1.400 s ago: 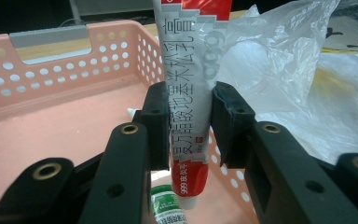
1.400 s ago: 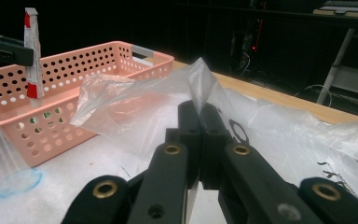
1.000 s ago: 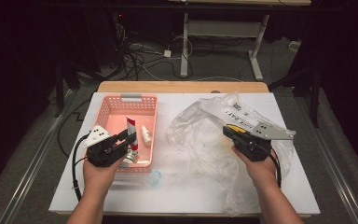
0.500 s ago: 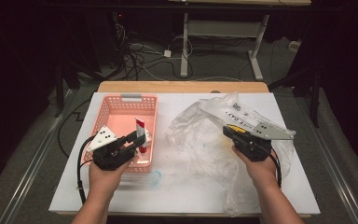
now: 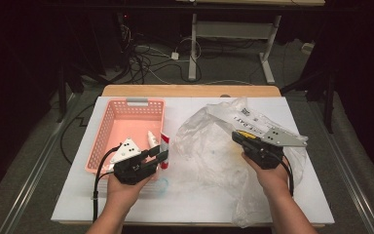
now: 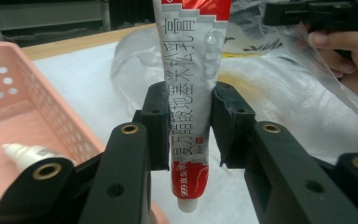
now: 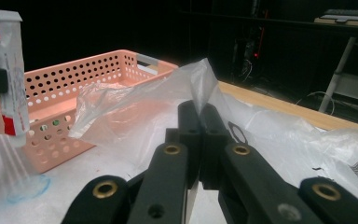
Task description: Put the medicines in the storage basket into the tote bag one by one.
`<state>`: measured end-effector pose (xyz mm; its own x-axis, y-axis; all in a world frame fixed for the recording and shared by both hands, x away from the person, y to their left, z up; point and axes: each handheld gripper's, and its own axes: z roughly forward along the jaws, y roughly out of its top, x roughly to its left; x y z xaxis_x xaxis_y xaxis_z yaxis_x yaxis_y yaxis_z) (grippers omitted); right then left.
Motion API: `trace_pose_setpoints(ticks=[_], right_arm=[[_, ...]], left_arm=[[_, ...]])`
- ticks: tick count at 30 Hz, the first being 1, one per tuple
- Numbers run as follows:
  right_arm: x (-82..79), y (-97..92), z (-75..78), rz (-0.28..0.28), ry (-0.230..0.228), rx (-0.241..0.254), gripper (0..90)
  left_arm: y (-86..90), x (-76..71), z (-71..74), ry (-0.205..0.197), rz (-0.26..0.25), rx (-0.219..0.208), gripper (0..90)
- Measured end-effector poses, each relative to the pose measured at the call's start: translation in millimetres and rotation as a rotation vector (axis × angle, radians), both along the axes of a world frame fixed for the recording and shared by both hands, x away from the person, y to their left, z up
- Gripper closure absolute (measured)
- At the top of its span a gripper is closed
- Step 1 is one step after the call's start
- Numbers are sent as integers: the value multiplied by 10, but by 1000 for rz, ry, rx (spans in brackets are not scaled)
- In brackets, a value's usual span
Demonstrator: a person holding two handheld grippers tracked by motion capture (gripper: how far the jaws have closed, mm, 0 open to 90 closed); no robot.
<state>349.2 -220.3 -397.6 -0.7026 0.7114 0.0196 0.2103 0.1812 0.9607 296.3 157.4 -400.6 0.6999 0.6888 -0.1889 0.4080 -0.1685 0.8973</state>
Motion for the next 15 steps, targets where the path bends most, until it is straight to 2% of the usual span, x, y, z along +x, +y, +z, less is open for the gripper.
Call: trace_pose_setpoints(ticks=[7,15], right_arm=[[-34,93,17,-5,-6,-1,900],[-77,247,-2,26,-4,-19,900]], left_arm=[[-144,-20,-49,0,-37,26,675],[-251,-27,-99,3,-61,51,675]])
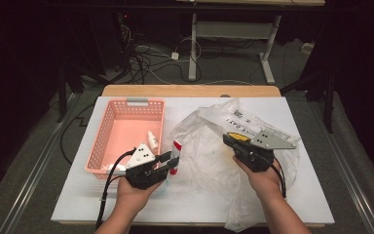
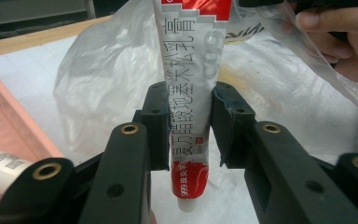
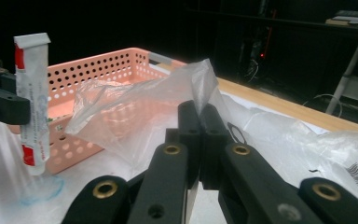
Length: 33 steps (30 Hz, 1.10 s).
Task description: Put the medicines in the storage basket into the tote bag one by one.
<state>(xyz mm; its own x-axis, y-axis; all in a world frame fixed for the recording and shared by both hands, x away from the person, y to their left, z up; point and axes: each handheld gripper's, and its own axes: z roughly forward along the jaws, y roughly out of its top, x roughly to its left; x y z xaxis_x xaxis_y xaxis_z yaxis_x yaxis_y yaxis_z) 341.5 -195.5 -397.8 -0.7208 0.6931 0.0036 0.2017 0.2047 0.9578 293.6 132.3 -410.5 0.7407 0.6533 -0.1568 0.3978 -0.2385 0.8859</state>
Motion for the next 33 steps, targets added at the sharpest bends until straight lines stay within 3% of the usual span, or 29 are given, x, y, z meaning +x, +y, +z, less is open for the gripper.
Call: trace_pose_setpoints(ticks=[17,27,30,33], right_arm=[[-103,178,31,45,1,-8,900],[-52,140,31,29,3,3,900],[-45,126,29,21,3,2,900],[-34,114,25,15,1,6,900]], left_arm=[[-45,68,-54,11,11,20,675],[-319,56,5,-2,-39,27,675],[-425,80,-23,12,-53,15,675],[-581,103,-85,21,-76,37,675]])
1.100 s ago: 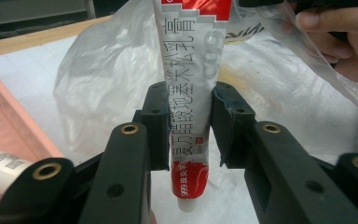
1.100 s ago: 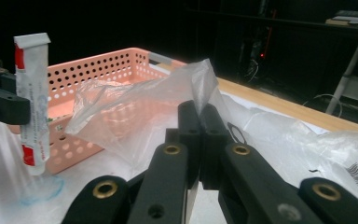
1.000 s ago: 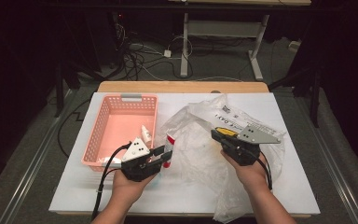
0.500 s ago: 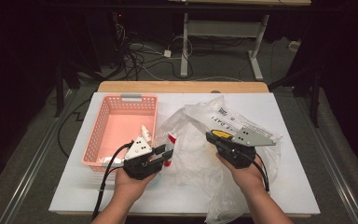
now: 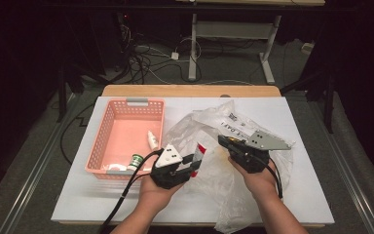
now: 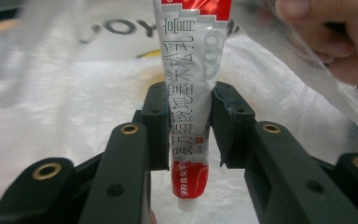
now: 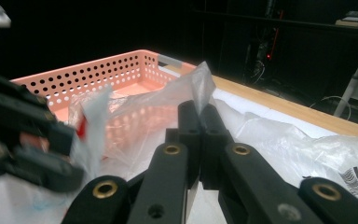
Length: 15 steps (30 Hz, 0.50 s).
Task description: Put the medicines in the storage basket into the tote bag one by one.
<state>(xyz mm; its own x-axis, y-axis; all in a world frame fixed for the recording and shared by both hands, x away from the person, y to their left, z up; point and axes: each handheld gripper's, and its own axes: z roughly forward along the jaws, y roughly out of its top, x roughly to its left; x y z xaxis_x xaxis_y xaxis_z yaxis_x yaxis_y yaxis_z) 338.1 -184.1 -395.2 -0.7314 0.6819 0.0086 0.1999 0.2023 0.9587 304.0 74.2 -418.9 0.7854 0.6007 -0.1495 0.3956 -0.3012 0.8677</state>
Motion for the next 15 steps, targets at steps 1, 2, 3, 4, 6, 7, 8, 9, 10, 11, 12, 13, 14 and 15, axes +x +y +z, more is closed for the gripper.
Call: trace_pose_setpoints(ticks=[1,2,3,4,6,7,8,9,10,11,12,13,14,15], right_arm=[[2,-4,-1,0,-1,-1,900],[2,-4,-1,0,-1,-1,900],[3,-15,-1,-2,-4,-2,900],[4,-18,0,-3,-5,-2,900],[2,-28,6,-6,-7,3,900],[2,-34,7,-5,-8,2,900],[1,-40,10,-6,-9,3,900],[1,-46,13,-8,-13,2,900],[-1,-50,15,-11,-13,4,900],[-1,-55,18,-12,-15,6,900],[-5,-60,21,-14,-14,8,900],[-5,-60,21,-14,-14,8,900],[-8,-74,29,-18,-21,7,900],[-8,-74,29,-18,-21,7,900]], left_arm=[[-103,32,-60,11,-12,21,675],[-103,32,-60,11,-12,21,675],[-161,62,-102,16,-15,37,675],[-192,82,-127,20,-17,48,675],[-267,144,-189,23,-13,79,675],[-284,167,-205,27,-9,85,675],[-303,196,-225,30,-6,92,675],[-323,224,-242,33,-2,101,675],[-360,277,-272,40,0,116,675],[-360,277,-272,40,0,116,675],[-378,301,-284,44,2,123,675],[-393,326,-293,46,1,126,675],[-412,350,-300,49,5,127,675],[-431,374,-304,51,6,136,675]])
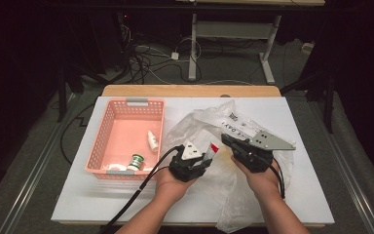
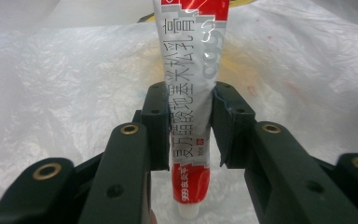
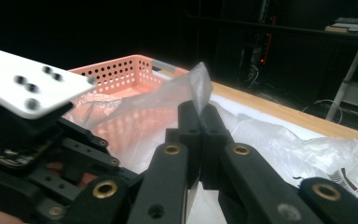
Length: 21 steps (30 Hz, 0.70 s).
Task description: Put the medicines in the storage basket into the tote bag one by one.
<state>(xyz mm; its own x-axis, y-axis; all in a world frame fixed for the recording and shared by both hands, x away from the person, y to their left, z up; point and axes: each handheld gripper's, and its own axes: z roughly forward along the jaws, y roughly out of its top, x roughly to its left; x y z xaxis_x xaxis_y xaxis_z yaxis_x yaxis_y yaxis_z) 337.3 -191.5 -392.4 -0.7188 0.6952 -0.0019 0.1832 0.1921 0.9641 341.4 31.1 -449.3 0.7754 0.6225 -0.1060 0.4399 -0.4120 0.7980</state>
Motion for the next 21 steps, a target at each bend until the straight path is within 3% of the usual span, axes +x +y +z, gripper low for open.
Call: trace_pose_setpoints(ticks=[12,21], right_arm=[[-60,-93,96,-28,-36,24,900],[-97,-101,133,-30,-48,41,900]], left_arm=[[-204,319,-84,27,18,60,676],[-424,523,-122,47,-6,94,676]])
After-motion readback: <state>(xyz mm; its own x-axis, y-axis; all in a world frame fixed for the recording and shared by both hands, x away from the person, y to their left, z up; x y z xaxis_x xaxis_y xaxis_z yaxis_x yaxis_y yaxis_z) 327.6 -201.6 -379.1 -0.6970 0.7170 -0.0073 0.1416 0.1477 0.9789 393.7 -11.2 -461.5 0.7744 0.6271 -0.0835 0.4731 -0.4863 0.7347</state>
